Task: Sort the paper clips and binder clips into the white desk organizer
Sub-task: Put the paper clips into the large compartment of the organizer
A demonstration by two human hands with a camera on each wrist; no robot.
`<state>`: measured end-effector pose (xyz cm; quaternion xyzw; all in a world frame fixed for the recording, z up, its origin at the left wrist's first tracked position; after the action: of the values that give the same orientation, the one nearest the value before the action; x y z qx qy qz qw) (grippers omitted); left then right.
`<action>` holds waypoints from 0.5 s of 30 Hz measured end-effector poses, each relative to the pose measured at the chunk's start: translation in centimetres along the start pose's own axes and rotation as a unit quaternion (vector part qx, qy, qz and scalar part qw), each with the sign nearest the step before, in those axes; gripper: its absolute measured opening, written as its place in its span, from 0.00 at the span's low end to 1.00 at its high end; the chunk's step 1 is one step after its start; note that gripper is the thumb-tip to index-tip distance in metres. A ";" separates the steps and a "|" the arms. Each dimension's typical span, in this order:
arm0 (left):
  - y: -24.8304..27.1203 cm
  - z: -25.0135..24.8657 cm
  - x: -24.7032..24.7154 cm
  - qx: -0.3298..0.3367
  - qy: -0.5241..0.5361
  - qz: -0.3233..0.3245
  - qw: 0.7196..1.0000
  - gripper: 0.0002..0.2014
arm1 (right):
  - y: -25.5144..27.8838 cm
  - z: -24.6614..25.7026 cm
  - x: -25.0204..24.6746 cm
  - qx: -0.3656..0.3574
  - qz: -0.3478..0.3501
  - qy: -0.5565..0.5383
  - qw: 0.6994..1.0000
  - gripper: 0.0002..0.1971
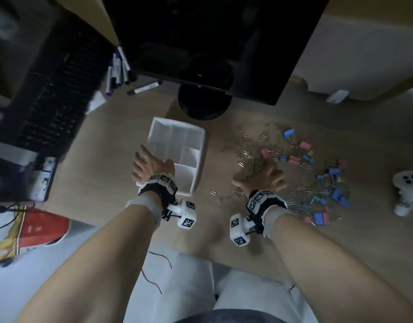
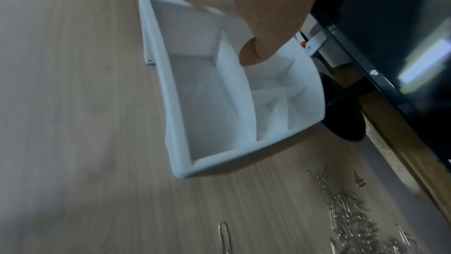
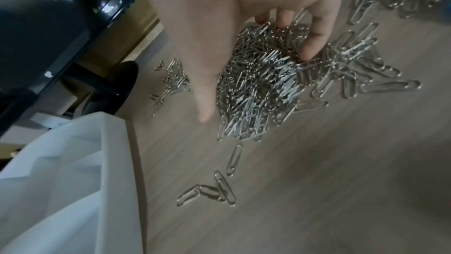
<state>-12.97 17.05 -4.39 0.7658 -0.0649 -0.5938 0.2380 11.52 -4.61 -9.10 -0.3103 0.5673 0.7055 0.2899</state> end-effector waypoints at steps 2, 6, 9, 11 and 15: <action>-1.0 0.3 0.5 0.000 0.006 0.026 1.000 0.43 | 0.3 0.2 0.4 0.001 -0.034 0.015 0.999 0.59; -1.3 -0.1 1.1 0.016 0.070 0.074 0.995 0.32 | 0.3 0.3 1.2 0.000 -0.035 -0.029 0.999 0.56; -1.1 -0.9 2.3 0.017 0.088 0.105 0.990 0.29 | 0.2 0.6 1.3 -0.029 -0.032 -0.072 0.996 0.51; -1.0 -1.4 2.7 0.021 0.092 0.119 0.988 0.29 | 0.0 0.4 1.2 -0.045 -0.030 -0.087 0.995 0.42; -0.6 -2.0 3.4 0.025 0.110 0.141 0.984 0.29 | -0.5 0.1 0.8 -0.078 -0.047 -0.094 0.991 0.31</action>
<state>-10.24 16.81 -7.30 0.8154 -0.1607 -0.4645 0.3059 11.43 -4.39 -10.01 -0.2908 0.4660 0.7590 0.3494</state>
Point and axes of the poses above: each hand's wrist, its own y-axis away from the middle knuckle, its own x-axis out of the palm, z = x × y, the point moved 7 cm from there along -y, towards the middle knuckle, and after that the axes turned 4 degrees about z, right-handed, at the moved point
